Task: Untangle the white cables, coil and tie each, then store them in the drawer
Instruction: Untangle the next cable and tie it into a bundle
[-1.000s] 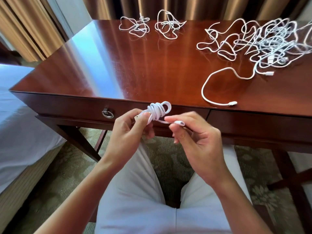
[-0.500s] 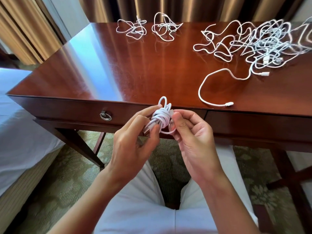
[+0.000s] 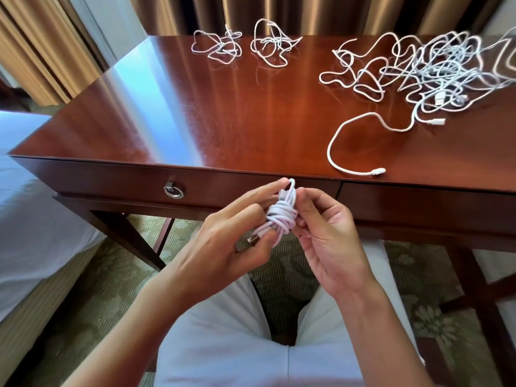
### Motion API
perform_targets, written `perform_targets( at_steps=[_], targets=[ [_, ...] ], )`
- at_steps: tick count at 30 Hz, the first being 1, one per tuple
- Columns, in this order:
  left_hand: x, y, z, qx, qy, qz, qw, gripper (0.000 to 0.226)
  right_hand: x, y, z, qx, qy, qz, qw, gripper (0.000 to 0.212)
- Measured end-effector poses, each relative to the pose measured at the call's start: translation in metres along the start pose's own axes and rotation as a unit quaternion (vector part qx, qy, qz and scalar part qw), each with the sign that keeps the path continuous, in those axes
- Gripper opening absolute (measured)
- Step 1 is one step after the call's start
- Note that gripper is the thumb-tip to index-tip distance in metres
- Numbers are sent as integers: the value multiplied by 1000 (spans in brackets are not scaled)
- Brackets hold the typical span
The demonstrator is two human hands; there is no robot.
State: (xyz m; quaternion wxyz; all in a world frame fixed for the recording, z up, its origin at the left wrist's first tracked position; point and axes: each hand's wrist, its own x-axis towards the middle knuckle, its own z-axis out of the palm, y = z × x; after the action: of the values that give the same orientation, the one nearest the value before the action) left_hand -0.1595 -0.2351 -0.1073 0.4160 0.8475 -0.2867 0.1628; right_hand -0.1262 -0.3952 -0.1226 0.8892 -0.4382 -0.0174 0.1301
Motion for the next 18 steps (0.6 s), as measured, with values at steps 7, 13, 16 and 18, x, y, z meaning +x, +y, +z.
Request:
perform_targets(
  at_steps=[7,13,16,18],
  targets=[
    [4,6,3,56,-39,-5,998,19,-7,-3,-1,-179,-12,-100,979,34],
    [3,5,0,90,-91,-31,991,15,-4,2,-4,-241,52,-120,962,18],
    [0,1,1,86,-129,-39,987,10,3,-5,-10,-217,81,-116,966,16],
    [-2,0,0,79,-139,-49,986,9,8,-13,-14,-207,88,-128,966,8]
  ],
)
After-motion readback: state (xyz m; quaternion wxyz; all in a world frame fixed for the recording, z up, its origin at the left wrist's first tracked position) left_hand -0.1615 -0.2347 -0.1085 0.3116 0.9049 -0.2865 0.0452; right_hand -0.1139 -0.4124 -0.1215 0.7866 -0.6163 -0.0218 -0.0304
